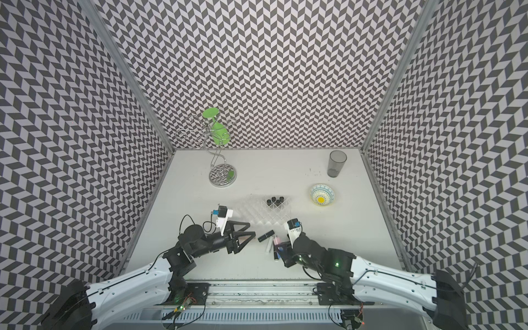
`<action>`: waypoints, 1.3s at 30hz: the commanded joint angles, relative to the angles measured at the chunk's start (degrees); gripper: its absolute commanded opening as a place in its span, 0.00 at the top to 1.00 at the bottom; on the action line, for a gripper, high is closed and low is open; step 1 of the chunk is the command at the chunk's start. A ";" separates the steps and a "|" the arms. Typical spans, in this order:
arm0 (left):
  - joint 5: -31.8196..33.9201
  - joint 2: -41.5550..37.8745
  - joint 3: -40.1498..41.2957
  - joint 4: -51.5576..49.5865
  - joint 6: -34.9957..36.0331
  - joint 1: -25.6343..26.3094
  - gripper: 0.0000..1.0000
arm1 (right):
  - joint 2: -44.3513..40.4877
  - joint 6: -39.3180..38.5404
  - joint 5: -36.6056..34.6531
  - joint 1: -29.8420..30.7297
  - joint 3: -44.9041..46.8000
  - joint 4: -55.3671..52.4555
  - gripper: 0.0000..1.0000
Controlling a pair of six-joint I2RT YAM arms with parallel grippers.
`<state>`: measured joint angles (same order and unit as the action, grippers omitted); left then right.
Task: Arrange the lipsticks in the organizer
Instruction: Pick up the lipstick at the center of the board.
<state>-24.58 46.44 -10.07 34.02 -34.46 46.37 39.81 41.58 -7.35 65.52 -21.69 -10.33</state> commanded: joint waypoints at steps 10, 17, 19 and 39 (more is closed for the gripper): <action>-7.66 -3.29 3.93 19.51 1.39 4.23 0.22 | 1.16 -1.18 15.34 -1.17 2.13 36.91 0.88; -8.30 -1.45 3.31 19.71 2.19 5.05 0.26 | 10.14 -1.95 19.99 -1.07 -2.03 44.50 0.88; -8.21 -0.94 3.30 19.66 2.20 5.13 0.31 | 12.20 -1.77 20.16 -1.09 -2.28 46.87 0.87; -7.24 -3.70 4.14 18.13 2.53 5.34 0.78 | 20.62 -1.80 20.25 -1.08 -2.13 56.60 0.86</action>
<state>-32.21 43.64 -5.89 52.53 -33.52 51.42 59.68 39.59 13.41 64.53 -23.11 43.70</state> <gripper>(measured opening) 0.255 0.230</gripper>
